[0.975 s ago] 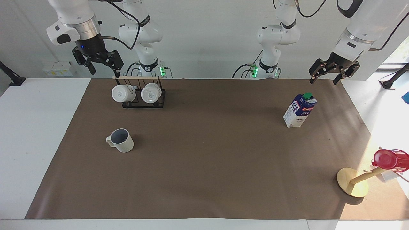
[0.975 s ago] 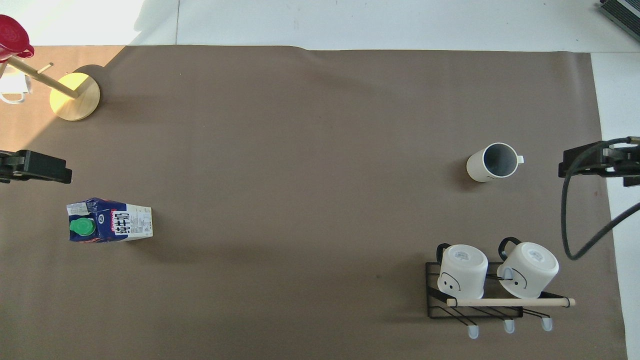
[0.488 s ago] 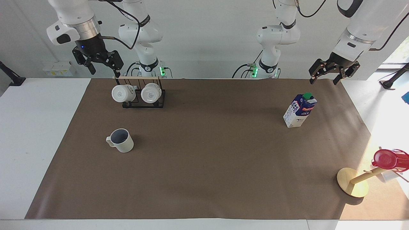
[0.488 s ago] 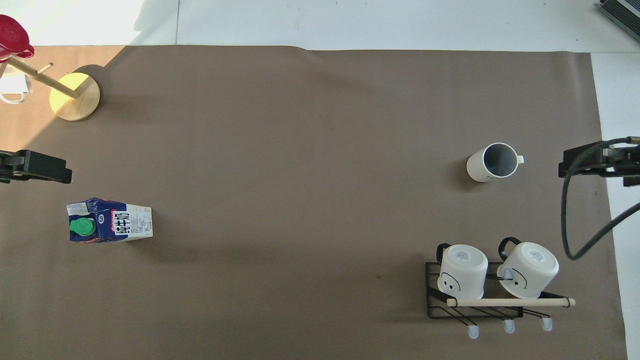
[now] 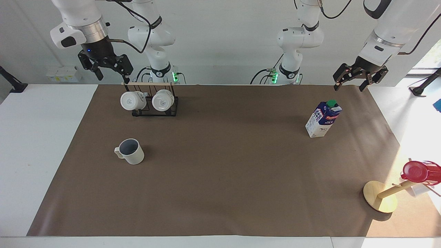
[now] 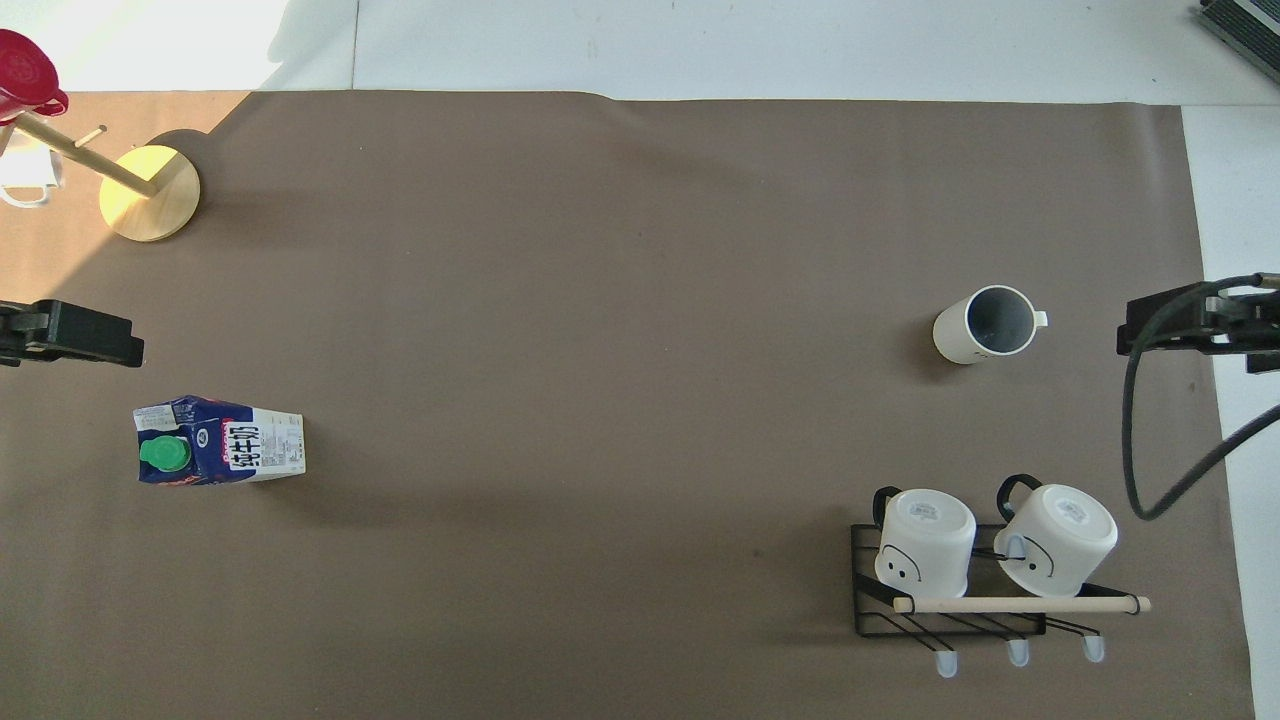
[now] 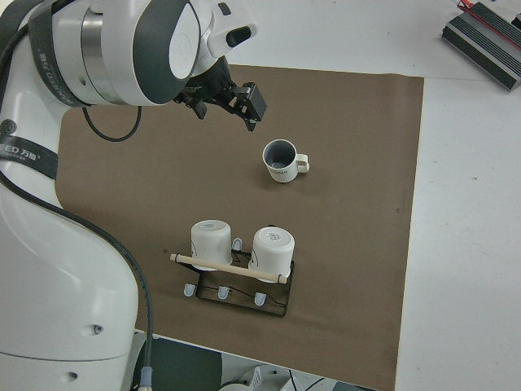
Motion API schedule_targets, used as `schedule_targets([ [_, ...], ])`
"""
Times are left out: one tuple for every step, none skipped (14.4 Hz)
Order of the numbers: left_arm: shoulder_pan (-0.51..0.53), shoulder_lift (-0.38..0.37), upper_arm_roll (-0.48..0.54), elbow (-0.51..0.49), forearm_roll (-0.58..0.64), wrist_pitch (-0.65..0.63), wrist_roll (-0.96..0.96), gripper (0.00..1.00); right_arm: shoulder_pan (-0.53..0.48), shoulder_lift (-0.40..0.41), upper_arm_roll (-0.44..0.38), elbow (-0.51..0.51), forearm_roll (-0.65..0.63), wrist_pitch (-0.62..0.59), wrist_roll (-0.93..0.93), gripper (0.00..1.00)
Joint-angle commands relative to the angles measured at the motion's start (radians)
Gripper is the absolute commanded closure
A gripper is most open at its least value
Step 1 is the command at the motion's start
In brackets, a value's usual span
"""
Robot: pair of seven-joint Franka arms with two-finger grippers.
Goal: Place cup and milk on table
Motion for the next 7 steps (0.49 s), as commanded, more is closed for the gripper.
schedule_targets([
  [0.006, -0.004, -0.005, 0.014, 0.015, -0.019, -0.011, 0.00, -0.011, 0.000, 0.004, 0.006, 0.021, 0.005, -0.028, 0.00],
  [0.006, -0.004, -0.005, 0.014, 0.015, -0.019, -0.011, 0.00, -0.011, 0.000, 0.004, 0.006, 0.021, 0.002, -0.031, 0.00],
  [0.006, -0.004, -0.005, 0.014, 0.015, -0.019, -0.011, 0.00, -0.011, -0.002, 0.006, 0.003, 0.022, 0.010, -0.031, 0.00],
  [0.006, -0.004, -0.005, 0.014, 0.015, -0.019, -0.011, 0.00, -0.006, 0.003, 0.006, 0.003, 0.030, 0.046, -0.028, 0.00],
  [0.006, -0.004, -0.005, 0.014, 0.015, -0.019, -0.011, 0.00, -0.003, 0.001, 0.006, -0.003, 0.033, 0.077, -0.025, 0.00],
  [0.006, -0.004, -0.005, 0.014, 0.015, -0.019, -0.011, 0.00, -0.002, 0.010, 0.006, -0.006, 0.031, 0.088, -0.022, 0.00],
  [0.006, -0.004, -0.005, 0.014, 0.015, -0.019, -0.011, 0.00, -0.003, 0.019, 0.006, -0.006, 0.031, 0.102, -0.019, 0.00],
])
